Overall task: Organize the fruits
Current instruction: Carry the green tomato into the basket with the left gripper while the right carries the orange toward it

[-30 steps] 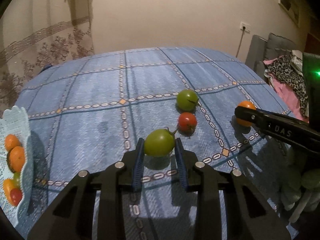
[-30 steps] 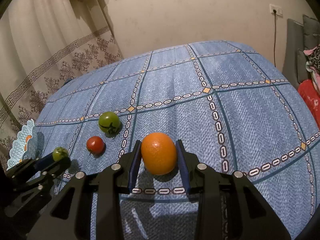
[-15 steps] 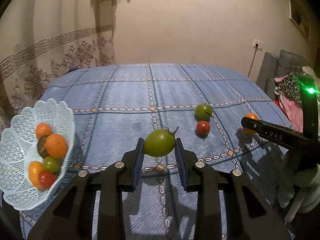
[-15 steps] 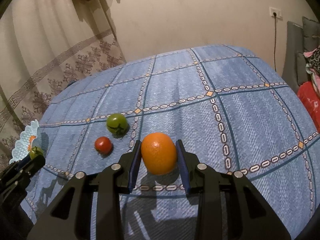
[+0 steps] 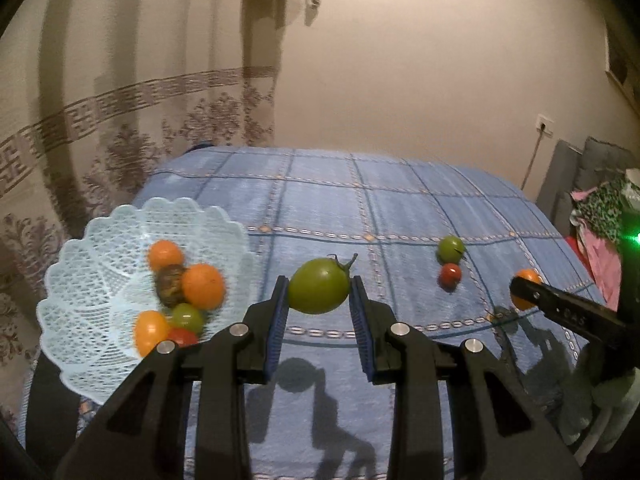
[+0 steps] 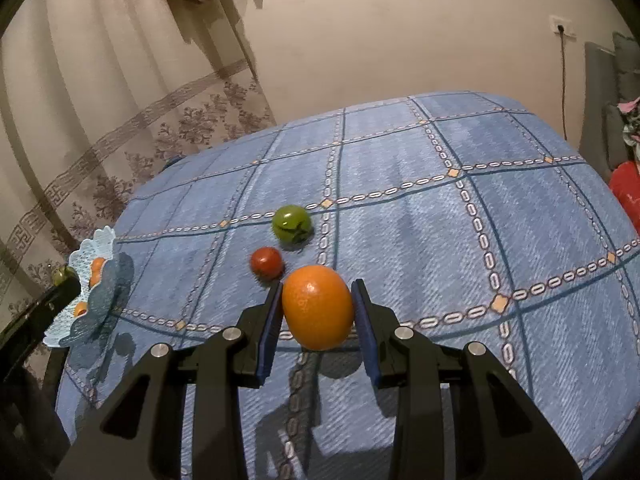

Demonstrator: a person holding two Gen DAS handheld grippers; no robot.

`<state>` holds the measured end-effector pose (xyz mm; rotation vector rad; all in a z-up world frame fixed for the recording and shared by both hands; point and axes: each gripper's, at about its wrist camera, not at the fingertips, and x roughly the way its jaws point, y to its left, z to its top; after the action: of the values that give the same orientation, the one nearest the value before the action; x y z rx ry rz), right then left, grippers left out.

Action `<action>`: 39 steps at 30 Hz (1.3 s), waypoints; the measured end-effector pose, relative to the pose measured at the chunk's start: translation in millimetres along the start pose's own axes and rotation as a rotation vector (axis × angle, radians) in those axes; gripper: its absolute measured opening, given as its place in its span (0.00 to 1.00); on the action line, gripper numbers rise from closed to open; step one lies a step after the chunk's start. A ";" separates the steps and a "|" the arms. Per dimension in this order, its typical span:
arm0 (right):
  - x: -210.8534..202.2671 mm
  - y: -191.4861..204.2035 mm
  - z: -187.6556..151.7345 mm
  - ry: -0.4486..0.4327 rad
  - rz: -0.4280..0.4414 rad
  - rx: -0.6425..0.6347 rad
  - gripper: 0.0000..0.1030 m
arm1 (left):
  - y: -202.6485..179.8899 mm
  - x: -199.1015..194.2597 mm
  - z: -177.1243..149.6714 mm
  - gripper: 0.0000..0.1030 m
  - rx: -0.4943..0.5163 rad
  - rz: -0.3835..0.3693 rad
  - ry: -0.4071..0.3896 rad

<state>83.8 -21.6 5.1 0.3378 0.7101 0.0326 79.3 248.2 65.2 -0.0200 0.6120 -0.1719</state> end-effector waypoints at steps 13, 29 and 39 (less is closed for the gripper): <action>-6.0 36.9 -4.9 0.004 0.028 -0.052 0.34 | 78.4 -18.4 0.7 0.30 -0.090 0.128 -0.032; 1.5 107.3 4.5 0.007 0.091 -0.150 0.34 | 121.4 -19.3 -7.6 0.63 -0.149 0.199 -0.021; 5.8 164.3 8.6 0.011 0.167 -0.230 0.34 | 149.7 -22.1 -6.6 0.69 -0.218 0.235 -0.022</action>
<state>107.6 132.0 59.2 0.1758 0.6800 0.2726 80.8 399.6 62.0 -0.1596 0.6037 0.1226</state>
